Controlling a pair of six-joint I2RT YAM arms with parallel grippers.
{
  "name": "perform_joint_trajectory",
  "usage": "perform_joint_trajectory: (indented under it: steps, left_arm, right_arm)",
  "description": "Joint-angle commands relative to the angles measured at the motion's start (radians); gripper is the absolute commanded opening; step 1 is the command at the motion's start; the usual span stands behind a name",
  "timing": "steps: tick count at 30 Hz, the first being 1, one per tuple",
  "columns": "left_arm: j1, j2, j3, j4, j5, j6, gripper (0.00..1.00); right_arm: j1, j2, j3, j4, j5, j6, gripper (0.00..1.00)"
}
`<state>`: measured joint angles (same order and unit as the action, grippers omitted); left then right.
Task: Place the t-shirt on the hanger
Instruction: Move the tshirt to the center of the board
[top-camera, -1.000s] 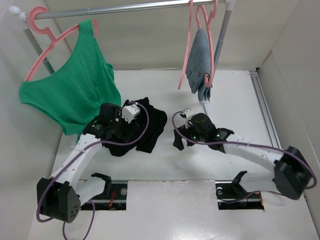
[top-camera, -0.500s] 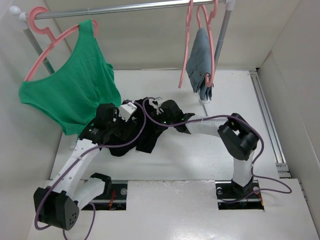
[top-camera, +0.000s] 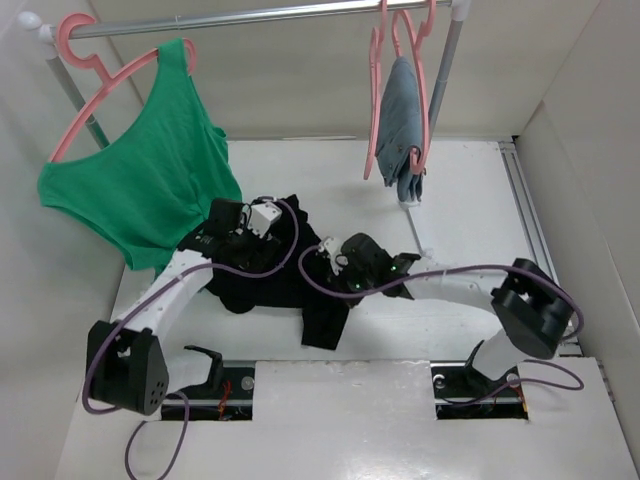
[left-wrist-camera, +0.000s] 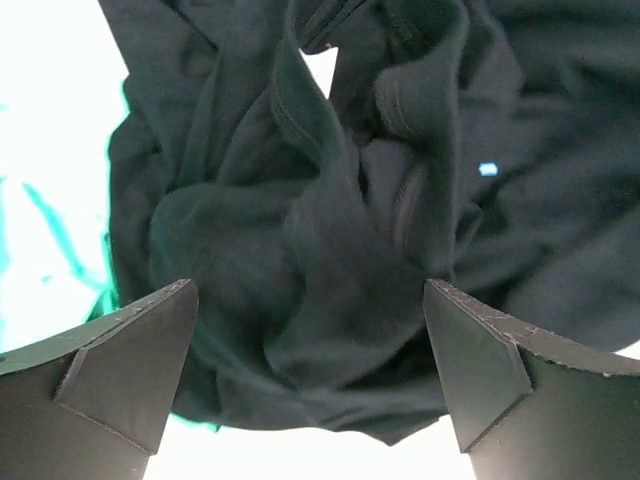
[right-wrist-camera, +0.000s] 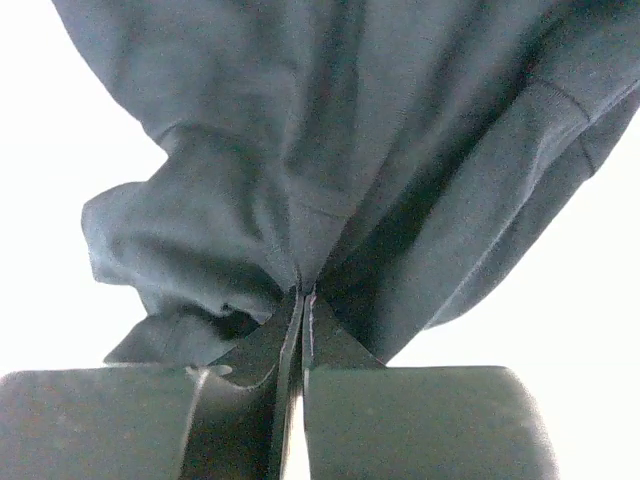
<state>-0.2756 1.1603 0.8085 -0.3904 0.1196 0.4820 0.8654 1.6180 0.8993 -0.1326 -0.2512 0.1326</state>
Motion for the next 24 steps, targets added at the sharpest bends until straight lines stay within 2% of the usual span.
perform_joint_trajectory:
  steps: [1,5,6,7,8,9,10,12,14,19,24]
  left_arm:
    - [-0.036,0.065,0.066,0.042,0.026,-0.025,0.93]
    - [-0.048,0.137,0.09,0.051,0.055,-0.036,0.92]
    - [-0.048,0.147,0.09,0.051,0.055,-0.02,0.88]
    - [-0.048,0.159,0.077,0.061,0.055,-0.01,0.86]
    - [-0.048,0.159,0.057,0.061,0.055,0.003,0.81]
    - [-0.048,0.159,0.048,0.061,0.055,0.012,0.75]
    - [-0.048,0.159,0.047,0.061,0.055,0.027,0.55]
    - [-0.048,0.159,0.047,0.03,0.08,0.036,0.3]
    - [-0.048,0.121,0.047,0.01,0.098,0.05,0.0]
    - [-0.048,0.016,0.058,-0.047,0.11,0.072,0.0]
    - [-0.057,-0.105,0.069,-0.148,0.161,0.11,0.0]
  right_arm:
    - [0.067,-0.099,-0.057,-0.246,0.03,-0.082,0.0]
    - [0.076,-0.208,-0.137,-0.398,0.07,0.02,0.0]
    - [0.076,-0.231,-0.137,-0.429,0.091,0.039,0.02]
    - [0.076,-0.254,-0.137,-0.455,0.14,0.056,0.12]
    - [0.076,-0.277,-0.137,-0.482,0.159,0.068,0.45]
    - [0.076,-0.318,-0.113,-0.483,0.17,0.068,0.62]
    - [0.076,-0.335,-0.097,-0.473,0.185,0.068,0.72]
    - [0.076,-0.346,-0.038,-0.438,0.2,0.03,0.84]
    - [0.076,-0.331,0.013,-0.417,0.213,-0.014,0.84]
    - [0.076,-0.135,0.25,-0.407,0.25,-0.152,0.84]
    - [0.076,0.034,0.443,-0.386,0.208,-0.195,0.8]
